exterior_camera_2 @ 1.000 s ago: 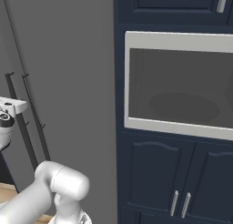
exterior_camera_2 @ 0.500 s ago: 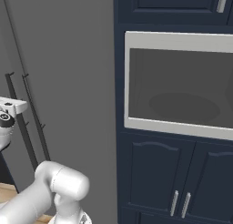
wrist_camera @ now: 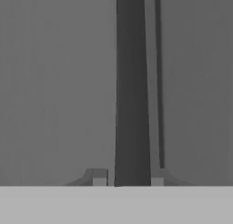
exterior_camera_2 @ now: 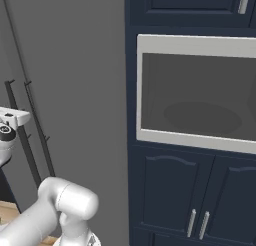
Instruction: Open the freezer door, pick up the ice cube tray from the freezer, and place it on the dining counter.
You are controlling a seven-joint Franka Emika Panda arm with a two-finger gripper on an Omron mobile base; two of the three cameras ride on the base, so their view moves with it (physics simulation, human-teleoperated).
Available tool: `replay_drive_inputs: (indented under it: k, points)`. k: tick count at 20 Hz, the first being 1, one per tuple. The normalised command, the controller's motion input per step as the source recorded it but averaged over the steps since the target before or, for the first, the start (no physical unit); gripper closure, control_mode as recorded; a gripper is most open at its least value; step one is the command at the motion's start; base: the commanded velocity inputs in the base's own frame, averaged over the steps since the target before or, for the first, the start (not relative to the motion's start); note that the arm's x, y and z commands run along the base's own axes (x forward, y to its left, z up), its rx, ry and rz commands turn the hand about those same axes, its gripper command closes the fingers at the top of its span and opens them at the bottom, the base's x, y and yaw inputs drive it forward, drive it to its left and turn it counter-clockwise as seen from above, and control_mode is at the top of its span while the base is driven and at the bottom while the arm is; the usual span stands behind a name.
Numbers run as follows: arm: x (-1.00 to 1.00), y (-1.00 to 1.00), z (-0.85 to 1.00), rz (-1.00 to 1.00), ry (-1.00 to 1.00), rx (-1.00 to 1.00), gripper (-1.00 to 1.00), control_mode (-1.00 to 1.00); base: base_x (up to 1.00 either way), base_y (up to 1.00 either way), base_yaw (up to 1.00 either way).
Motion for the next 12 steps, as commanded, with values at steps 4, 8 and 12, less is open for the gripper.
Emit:
replay_drive_inputs:
  k: [4,8,12]
  points:
    - [-0.27,0.16,0.00,0.00,0.00,0.00,1.00,-1.00,0.00,0.00,0.00]
    - [-0.36,0.25,0.00,0.00,0.00,0.00,1.00,-1.00,0.00,0.00,0.00]
    - [-0.37,0.30,0.00,0.00,0.00,0.00,1.00,-1.00,0.00,0.00,0.00]
